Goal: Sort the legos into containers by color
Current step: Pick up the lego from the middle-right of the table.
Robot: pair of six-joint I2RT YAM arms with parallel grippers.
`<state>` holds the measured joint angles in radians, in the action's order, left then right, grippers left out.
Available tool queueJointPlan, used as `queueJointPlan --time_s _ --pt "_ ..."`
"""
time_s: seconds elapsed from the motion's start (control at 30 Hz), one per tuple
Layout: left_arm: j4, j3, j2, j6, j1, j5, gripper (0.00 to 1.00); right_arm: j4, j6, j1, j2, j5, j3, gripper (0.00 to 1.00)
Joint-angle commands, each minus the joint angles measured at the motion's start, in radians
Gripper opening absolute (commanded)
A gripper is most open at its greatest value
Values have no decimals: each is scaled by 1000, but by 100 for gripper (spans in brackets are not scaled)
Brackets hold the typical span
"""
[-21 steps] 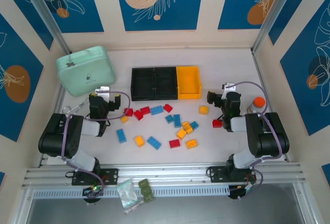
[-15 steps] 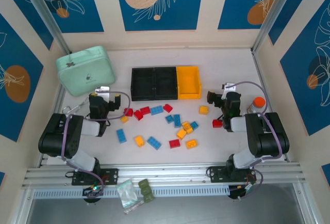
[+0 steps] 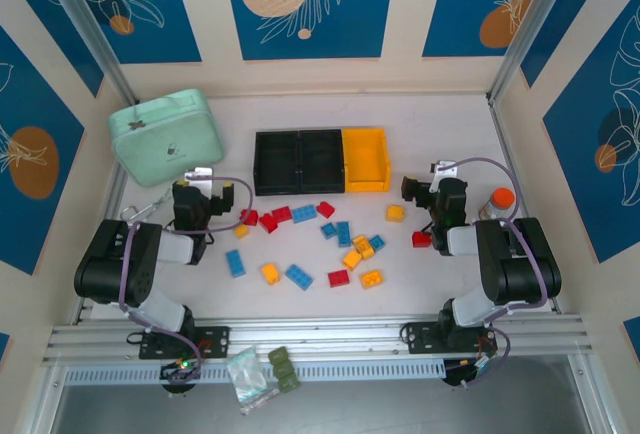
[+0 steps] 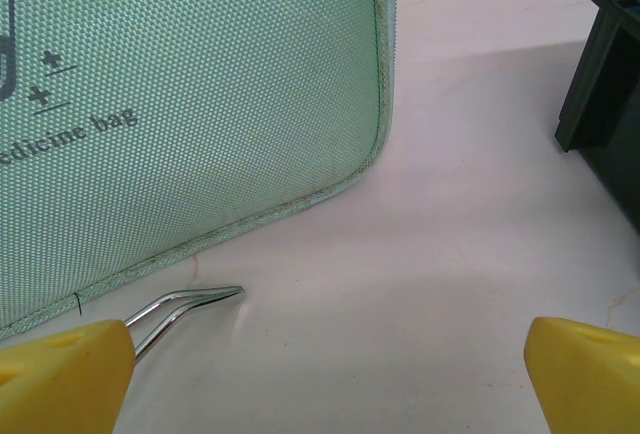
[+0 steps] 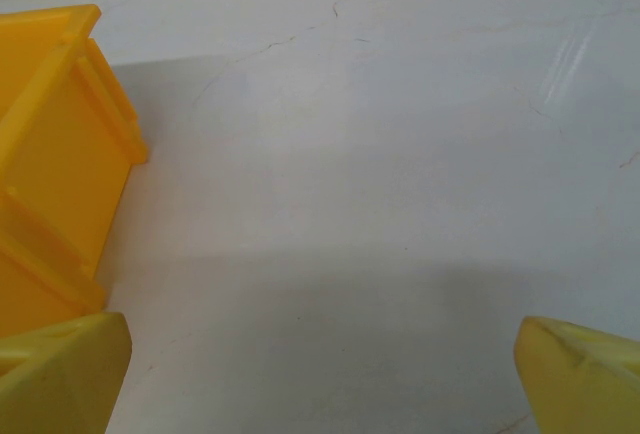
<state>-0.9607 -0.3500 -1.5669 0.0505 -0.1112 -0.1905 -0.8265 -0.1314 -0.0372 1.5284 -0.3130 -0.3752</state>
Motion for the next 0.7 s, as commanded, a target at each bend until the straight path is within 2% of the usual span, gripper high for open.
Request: queueJointPlan --time_s 0.0,0.2,0.27,0.33,0.5,0.67 --pt "-5 -15 -1 -8 11 20 99 -25 -8 -3 -7 8 -19 99" --pt "-11 -12 1 -7 13 15 99 -10 -14 -5 -20 -15 -23 99" --pt "20 -16 34 -14 11 -4 99 1 1 1 -48 37 -20 99" --pt "138 -49 97 -11 11 1 99 92 5 -15 -102 1 -39 99" --pt "378 -142 202 -12 7 -9 99 319 -19 -4 -248 38 -115 99" --pt "593 -221 320 -154 8 -17 99 525 -122 8 -390 87 -180 99"
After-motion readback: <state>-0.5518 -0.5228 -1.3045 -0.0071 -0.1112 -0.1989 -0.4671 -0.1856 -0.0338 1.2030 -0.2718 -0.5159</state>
